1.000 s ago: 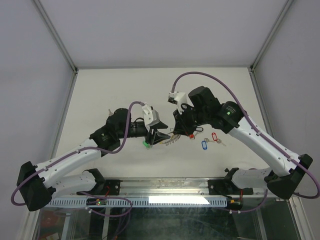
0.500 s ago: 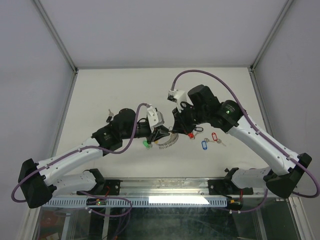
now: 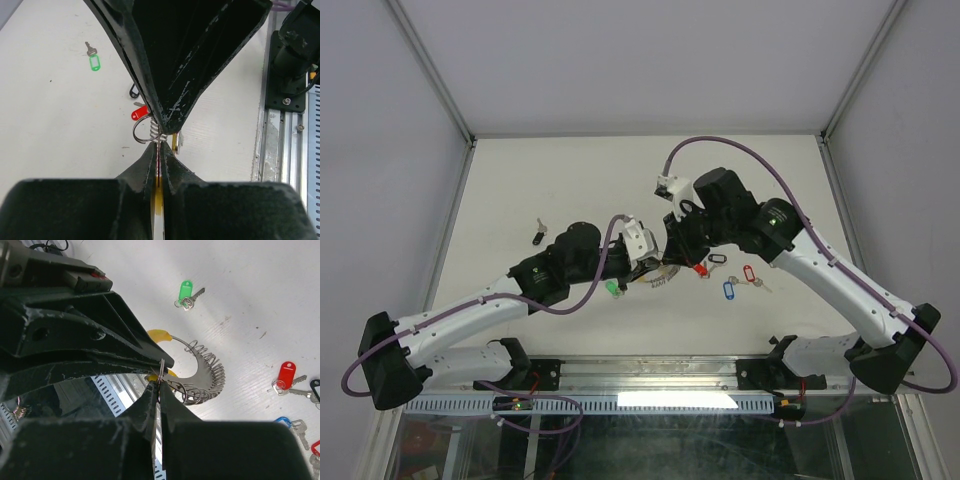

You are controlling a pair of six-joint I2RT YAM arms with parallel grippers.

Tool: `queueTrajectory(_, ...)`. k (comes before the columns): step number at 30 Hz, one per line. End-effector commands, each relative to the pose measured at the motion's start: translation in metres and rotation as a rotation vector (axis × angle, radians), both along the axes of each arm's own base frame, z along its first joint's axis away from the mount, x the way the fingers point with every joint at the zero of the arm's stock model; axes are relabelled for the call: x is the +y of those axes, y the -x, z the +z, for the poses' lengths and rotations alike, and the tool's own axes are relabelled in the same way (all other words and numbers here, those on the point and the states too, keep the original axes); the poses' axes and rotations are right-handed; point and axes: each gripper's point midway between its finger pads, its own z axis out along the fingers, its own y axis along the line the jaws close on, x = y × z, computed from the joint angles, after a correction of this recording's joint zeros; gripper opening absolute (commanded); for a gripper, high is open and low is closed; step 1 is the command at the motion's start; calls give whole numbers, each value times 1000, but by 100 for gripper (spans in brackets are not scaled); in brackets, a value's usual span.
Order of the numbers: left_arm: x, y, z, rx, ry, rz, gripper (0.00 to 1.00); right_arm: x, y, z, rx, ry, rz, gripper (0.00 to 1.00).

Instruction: Put the keys on the keyring

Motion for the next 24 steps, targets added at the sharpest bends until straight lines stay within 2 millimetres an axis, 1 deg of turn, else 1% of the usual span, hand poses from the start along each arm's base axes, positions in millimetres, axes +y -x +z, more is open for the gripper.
queueTrajectory(1, -4, -12, 29, -82, 40, 67, 0, 13, -5, 29, -18, -88, -18, 0)
queueTrajectory(5, -1, -17, 30, -97, 33, 108, 0, 10, -2, 25, 3, -69, -27, 0)
queueTrajectory(14, 7, -26, 32, -109, 31, 193, 0, 5, 1, 24, 12, -56, -35, 0)
queueTrajectory(24, 11, -30, 35, -120, 32, 230, 0, 7, 7, 11, 62, -35, -11, 0)
